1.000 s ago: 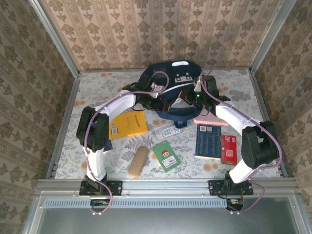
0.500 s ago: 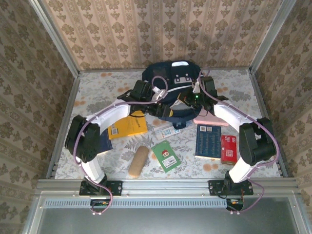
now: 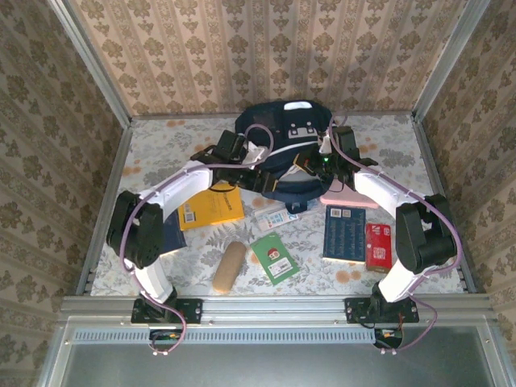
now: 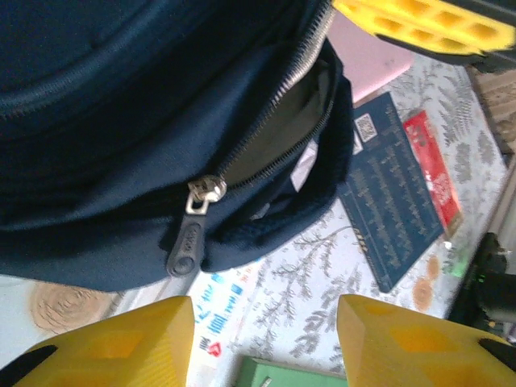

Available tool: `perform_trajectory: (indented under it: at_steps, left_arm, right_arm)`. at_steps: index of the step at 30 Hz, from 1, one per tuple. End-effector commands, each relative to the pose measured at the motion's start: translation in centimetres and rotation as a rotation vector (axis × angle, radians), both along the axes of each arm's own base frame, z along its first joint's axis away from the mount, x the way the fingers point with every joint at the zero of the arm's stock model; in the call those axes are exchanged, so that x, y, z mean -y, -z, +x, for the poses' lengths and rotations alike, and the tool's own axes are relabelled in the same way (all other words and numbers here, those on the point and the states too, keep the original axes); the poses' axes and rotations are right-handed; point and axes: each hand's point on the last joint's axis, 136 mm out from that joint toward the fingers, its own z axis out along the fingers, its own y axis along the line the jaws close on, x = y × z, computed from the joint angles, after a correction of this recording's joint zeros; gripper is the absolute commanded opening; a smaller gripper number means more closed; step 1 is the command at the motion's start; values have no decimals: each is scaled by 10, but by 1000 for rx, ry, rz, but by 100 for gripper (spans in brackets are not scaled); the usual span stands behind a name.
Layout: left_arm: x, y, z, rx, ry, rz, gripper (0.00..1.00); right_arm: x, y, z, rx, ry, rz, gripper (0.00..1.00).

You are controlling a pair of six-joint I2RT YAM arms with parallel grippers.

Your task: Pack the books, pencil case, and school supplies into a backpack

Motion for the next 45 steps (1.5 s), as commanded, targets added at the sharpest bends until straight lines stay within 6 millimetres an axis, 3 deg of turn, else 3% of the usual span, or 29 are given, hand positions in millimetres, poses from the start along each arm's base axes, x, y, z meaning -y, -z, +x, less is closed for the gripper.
perform_trajectory:
  at_steps: [1,11,16,22,29,34,36,41,45]
  left_arm:
    - [-1,12,7,6,18,64,50]
    - [11,28,16,7,45,118,48]
    - [22,37,13,5,73,139,42]
    - [16,56,19,56,45,272,30]
    - [15,76,24,87,27,366,28]
    - [16,87,24,100,32,420,9]
    - [12,88,24,103,27,441,0]
    - [0,83,24,125,11,461,0]
    - [-8,65,25,132,-15,436,0]
  right_arm:
    - [-7,-28,12,75,-16,49,0]
    - [-10,-28,12,65,-18,70,0]
    - [-11,-27,13,59,-17,81,0]
    - [-13,-30,13,57,-20,102,0]
    - [-15,-29,13,48,-21,121,0]
    - [-15,-29,13,45,-20,126,0]
    - [-15,-30,13,45,-21,124,0]
    - [-11,-31,14,51,-13,107,0]
    - [-2,-29,13,51,6,45,0]
